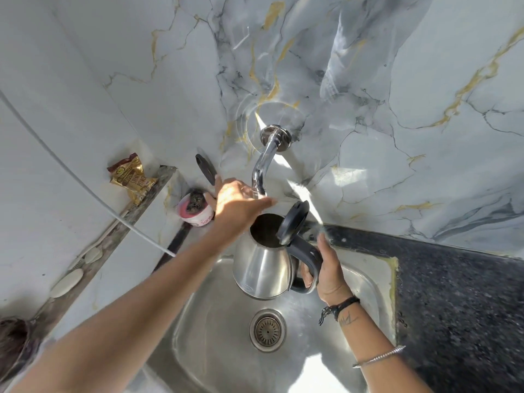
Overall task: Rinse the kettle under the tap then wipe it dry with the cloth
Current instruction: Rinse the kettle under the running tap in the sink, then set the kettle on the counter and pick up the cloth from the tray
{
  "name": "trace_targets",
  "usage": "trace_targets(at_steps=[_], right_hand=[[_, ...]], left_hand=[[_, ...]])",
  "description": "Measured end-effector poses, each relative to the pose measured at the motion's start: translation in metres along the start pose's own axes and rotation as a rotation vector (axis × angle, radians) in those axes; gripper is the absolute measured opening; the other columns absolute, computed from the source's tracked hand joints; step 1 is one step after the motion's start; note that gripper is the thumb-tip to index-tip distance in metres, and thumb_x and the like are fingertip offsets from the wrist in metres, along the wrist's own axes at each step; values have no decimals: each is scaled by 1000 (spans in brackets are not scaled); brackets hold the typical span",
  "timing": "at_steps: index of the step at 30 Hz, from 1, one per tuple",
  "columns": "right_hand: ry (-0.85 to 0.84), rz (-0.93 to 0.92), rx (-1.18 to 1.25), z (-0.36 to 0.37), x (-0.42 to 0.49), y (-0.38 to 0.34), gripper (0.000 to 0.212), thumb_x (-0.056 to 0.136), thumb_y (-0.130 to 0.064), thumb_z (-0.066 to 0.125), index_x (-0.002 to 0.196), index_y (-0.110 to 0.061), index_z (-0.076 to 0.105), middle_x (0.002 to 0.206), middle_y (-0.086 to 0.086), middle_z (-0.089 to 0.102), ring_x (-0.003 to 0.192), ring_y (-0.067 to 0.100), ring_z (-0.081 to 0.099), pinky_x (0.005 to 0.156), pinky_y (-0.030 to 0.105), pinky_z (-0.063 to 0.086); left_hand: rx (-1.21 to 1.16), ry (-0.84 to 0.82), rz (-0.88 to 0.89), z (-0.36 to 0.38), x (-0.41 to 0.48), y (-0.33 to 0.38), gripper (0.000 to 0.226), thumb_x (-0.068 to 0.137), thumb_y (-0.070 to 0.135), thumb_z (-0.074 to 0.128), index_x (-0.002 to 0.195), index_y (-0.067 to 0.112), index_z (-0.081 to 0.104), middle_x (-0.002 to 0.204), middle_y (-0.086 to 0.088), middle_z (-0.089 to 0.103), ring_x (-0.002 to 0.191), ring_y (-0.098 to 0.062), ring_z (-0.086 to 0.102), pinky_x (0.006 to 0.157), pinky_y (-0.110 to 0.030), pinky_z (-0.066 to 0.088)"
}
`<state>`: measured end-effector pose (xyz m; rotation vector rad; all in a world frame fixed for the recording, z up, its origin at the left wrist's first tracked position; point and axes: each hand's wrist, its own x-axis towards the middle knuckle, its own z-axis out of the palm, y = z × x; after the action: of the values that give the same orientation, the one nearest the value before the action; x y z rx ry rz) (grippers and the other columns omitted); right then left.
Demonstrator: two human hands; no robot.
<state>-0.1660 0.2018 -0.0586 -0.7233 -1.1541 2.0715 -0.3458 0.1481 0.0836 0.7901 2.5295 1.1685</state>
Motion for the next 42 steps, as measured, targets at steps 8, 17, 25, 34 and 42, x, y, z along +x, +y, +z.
trace_targets(at_steps=[8, 17, 25, 34, 42], right_hand=[[43, 20, -15, -3, -18, -16, 70, 84, -70, 56, 87, -4, 78, 101, 40, 65, 94, 45, 60, 88, 56, 43], [85, -7, -111, -38, -87, -49, 87, 80, -82, 54, 61, 2, 66, 56, 21, 61, 48, 26, 52, 53, 28, 40], [196, -71, -191, -89, -176, -107, 86, 64, -88, 62, 41, -7, 48, 31, 7, 42, 22, 18, 34, 34, 19, 26], [452, -167, -431, -155, -300, -128, 82, 82, -73, 51, 37, -5, 44, 32, 10, 42, 29, 23, 40, 39, 33, 34], [714, -152, -325, -176, -378, -71, 79, 82, -61, 55, 47, 9, 38, 39, 12, 40, 38, 20, 38, 46, 29, 37]], left_hand=[[305, -11, 106, -15, -38, 14, 67, 90, 52, 61, 141, 12, 43, 159, -18, 30, 152, -30, 16, 123, -53, 8], [760, -394, 848, -12, -144, -3, 103, 88, 78, 34, 155, 15, -12, 165, -8, -16, 150, -19, -23, 117, -34, -27], [683, -446, 971, 21, -214, 27, 125, 76, 68, 64, 155, 9, -12, 163, -10, -18, 153, -21, -16, 116, -26, -22], [321, -733, 919, 86, -300, 72, 91, 95, 64, 43, 159, 15, 2, 165, 2, -14, 152, -9, -15, 115, -14, -19], [371, -968, 908, 148, -361, 69, 72, 103, 55, 27, 159, 15, 7, 166, 4, -10, 151, -5, -16, 124, -32, -9]])
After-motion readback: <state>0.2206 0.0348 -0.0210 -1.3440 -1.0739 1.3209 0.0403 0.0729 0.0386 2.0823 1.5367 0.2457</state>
